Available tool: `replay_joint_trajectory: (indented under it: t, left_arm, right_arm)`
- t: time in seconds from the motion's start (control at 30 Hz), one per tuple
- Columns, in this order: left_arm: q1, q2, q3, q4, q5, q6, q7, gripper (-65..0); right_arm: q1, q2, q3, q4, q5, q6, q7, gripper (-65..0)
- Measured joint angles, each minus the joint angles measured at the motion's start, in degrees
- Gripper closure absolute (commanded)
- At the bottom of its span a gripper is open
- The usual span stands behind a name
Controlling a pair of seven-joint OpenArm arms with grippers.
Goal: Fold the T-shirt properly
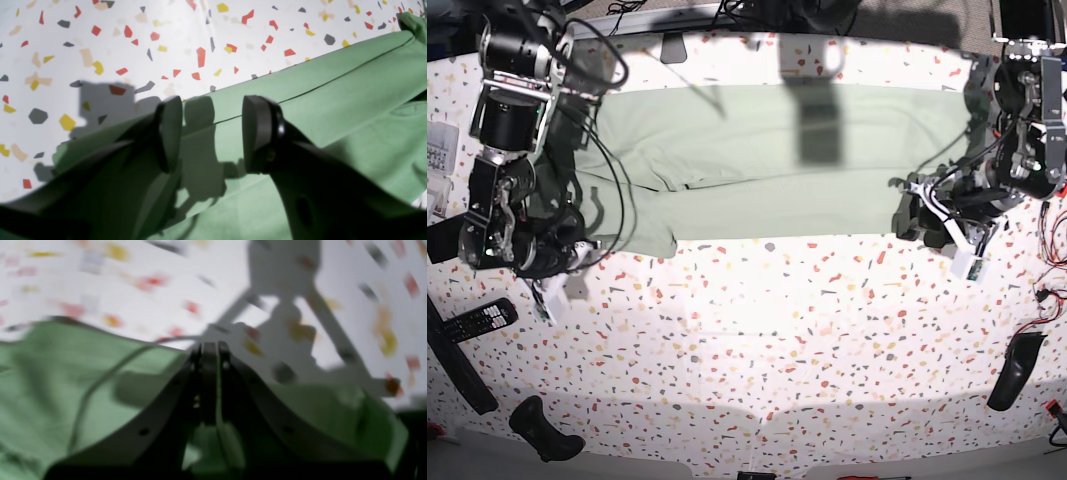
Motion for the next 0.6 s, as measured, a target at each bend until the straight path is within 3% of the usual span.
replay_joint_trajectory:
  t: [0.13,0.33,0.6]
  left_arm:
    - [0.00,0.00,0.00,0.00,0.04,0.00,-0.04,-26.7]
    - [0.02,0.00,-0.02,0.00,0.02,-0.02,-0.22,-26.7]
    - [0.04,0.02,-0.04,0.00,-0.09,-0.02,-0.20,-26.7]
  right_arm:
    - [-2.01,-0.17,-0.04,7.48,4.72,0.35,-2.86,0.0]
    - [-14.67,-0.15,-0.09,21.84,5.60,0.55,-3.52,0.0]
    - [-34.73,-0.02,-0.13,42.86,5.81,0.66,4.39,0.0]
